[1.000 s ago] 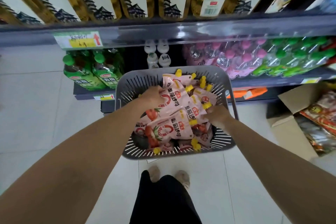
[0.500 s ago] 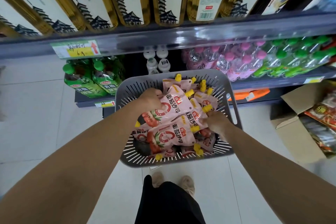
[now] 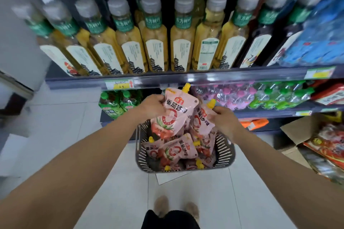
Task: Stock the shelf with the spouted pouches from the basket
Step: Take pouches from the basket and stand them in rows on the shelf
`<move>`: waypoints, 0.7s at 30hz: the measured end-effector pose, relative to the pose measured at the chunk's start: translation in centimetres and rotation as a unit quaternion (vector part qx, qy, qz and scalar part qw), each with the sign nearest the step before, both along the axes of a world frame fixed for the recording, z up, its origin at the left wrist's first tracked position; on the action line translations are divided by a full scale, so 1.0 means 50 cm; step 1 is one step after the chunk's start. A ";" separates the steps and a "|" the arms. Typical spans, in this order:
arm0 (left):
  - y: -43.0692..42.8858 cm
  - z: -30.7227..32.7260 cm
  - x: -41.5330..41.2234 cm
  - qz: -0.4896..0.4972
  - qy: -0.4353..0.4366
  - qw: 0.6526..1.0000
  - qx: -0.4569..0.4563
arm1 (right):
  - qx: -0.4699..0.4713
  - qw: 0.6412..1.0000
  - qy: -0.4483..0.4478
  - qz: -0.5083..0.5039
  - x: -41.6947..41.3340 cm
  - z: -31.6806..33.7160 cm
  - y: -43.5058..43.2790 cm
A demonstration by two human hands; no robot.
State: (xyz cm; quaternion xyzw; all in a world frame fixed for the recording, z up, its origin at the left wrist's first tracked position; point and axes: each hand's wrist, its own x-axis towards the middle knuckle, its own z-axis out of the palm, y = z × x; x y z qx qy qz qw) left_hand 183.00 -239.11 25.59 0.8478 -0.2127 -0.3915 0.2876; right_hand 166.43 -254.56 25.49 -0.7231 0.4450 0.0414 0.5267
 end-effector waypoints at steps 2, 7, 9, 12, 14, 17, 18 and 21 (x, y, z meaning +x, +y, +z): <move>0.009 0.072 -0.008 0.012 0.007 1.000 -0.028 | -0.004 0.999 -0.033 0.001 -0.007 0.070 -0.007; 0.040 0.242 -0.027 0.011 -0.027 0.996 -0.082 | -0.022 0.991 -0.131 -0.016 -0.015 0.226 -0.003; 0.058 0.307 -0.031 0.019 -0.052 0.993 -0.103 | -0.036 0.985 -0.169 -0.016 -0.013 0.289 0.006; 0.086 0.405 -0.032 0.023 -0.080 0.987 -0.137 | -0.067 0.969 -0.236 -0.008 -0.008 0.371 0.011; 0.107 0.467 -0.036 0.032 -0.095 0.981 -0.164 | -0.090 0.957 -0.276 0.002 -0.003 0.424 0.017; 0.135 0.545 -0.045 0.075 -0.090 0.965 -0.236 | -0.089 0.938 -0.334 0.000 0.016 0.502 0.028; 0.143 0.568 -0.048 0.095 -0.083 0.957 -0.263 | -0.080 0.931 -0.355 -0.006 0.025 0.528 0.033; 0.169 0.628 -0.053 0.139 -0.087 0.932 -0.323 | -0.047 0.909 -0.414 -0.018 0.062 0.601 0.051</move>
